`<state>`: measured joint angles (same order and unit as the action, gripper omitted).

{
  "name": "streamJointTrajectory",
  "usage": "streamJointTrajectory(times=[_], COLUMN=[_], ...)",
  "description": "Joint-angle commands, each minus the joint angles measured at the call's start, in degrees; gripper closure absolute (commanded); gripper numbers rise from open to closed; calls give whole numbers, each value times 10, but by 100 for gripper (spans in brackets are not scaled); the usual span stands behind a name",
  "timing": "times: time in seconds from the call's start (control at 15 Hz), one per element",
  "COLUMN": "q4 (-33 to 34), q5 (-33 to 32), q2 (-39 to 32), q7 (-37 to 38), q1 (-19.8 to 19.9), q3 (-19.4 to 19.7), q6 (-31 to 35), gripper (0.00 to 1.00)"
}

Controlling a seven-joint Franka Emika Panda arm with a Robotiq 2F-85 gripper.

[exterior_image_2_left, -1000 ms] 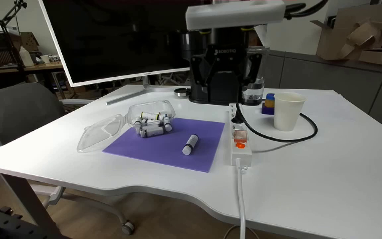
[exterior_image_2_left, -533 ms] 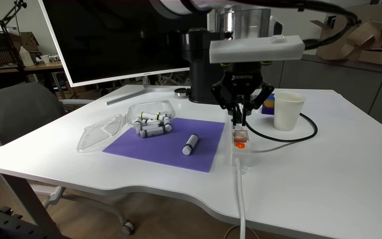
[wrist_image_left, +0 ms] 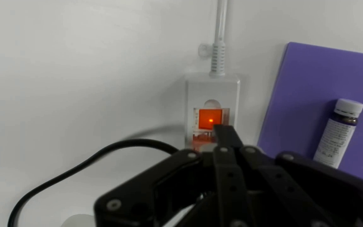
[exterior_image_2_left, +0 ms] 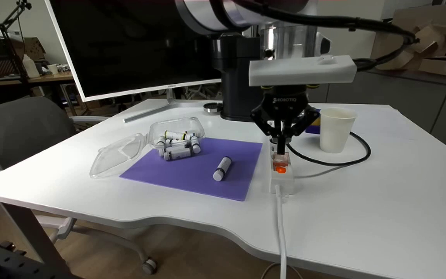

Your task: Turn off the extension cable

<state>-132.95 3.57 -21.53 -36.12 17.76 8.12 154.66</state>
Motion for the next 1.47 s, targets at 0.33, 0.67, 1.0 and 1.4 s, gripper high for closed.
streamJointTrajectory(times=[0.33, 0.67, 1.0, 1.4], q4=[-15, -13, -5, 5], q5=[-21, -31, -28, -32], q2=[-11, -13, -26, -37], q7=[0, 3, -2, -24], q1=[13, 21, 40, 57], q3=[-32, -28, -33, -41], q6=[36, 38, 36, 32], gripper=[100, 100, 100, 100])
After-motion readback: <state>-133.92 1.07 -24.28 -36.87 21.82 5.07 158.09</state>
